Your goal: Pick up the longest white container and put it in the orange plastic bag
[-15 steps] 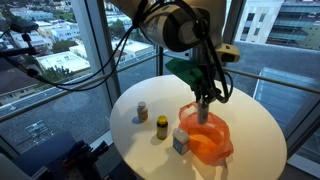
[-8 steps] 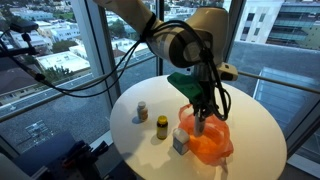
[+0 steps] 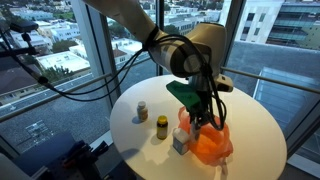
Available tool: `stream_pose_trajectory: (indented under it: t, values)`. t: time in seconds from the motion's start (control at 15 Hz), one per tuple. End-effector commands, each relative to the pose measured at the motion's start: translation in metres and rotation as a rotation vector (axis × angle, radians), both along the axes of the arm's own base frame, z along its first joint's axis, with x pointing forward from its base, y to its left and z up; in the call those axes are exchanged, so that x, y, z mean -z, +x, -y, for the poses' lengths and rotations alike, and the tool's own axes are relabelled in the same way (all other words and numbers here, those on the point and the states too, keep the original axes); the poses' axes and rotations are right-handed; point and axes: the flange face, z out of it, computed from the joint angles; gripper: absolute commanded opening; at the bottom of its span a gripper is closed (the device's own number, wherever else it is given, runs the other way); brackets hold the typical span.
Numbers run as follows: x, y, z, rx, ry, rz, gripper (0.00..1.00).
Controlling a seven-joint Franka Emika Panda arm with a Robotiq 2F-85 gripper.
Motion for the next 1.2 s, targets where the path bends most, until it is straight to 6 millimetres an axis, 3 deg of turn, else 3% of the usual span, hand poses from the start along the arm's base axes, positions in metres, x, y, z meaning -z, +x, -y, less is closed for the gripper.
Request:
stream_pose_trajectory:
  t: [0.0,0.07,0.13,0.47,1.13]
  values:
    - [-0.003,0.005,0.001,-0.002,0.010,-0.007,0.28]
    - [-0.005,0.004,0.000,-0.008,0.013,-0.005,0.59]
    - [-0.009,0.003,-0.002,-0.014,0.015,-0.001,0.60]
    - [-0.039,-0.006,-0.027,-0.086,0.040,-0.014,0.97]
    - [-0.088,-0.040,-0.110,-0.189,0.060,-0.231,1.00]
